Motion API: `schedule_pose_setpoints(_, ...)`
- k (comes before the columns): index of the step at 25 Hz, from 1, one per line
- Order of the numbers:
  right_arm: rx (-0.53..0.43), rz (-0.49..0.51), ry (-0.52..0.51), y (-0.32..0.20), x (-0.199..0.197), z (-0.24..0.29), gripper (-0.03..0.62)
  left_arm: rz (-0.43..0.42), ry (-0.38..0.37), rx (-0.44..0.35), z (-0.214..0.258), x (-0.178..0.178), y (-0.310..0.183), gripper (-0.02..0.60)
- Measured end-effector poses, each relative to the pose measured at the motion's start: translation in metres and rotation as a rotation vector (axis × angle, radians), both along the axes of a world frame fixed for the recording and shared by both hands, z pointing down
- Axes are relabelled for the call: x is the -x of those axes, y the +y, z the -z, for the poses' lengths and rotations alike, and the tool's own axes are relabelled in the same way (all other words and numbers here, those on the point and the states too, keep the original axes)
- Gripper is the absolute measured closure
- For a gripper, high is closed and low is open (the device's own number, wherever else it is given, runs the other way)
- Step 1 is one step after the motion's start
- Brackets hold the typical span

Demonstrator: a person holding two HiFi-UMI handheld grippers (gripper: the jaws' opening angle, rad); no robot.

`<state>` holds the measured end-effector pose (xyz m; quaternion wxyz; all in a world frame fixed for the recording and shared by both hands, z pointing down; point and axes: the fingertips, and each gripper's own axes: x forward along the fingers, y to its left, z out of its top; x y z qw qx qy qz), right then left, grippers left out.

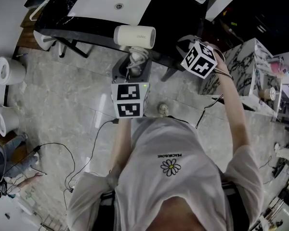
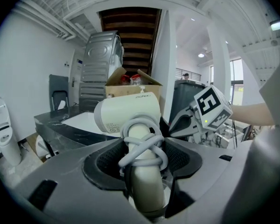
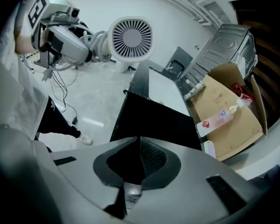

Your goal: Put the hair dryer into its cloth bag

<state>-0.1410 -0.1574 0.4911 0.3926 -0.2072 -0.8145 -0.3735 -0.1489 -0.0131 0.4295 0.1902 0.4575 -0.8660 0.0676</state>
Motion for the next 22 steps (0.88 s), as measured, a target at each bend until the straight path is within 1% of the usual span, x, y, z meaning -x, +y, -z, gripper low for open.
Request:
schedule_pose_setpoints(7, 0.016, -0.025, -0.110, -0.006, 0.017, 0.034, 0.572, -0.085, 0.031, 0.060, -0.013, -0.019, -0.021, 0.321)
schedule_pose_setpoints(11, 0.032, -0.048, -0.177, -0.010, 0.024, 0.051, 0.572, -0.162, 0.058, 0.116, -0.027, -0.035, -0.036, 0.321)
schedule_pose_setpoints(14, 0.025, -0.059, -0.223, -0.014, 0.030, 0.063, 0.572, -0.214, 0.091, 0.149, -0.040, -0.044, -0.046, 0.321)
schedule_pose_setpoints(17, 0.027, -0.066, -0.262, -0.018, 0.034, 0.074, 0.572, -0.257, 0.147, 0.166, -0.047, -0.051, -0.056, 0.321)
schedule_pose_setpoints(22, 0.056, -0.064, -0.298, -0.016, 0.033, 0.083, 0.572, -0.336, 0.295, 0.133, -0.054, -0.059, -0.075, 0.321)
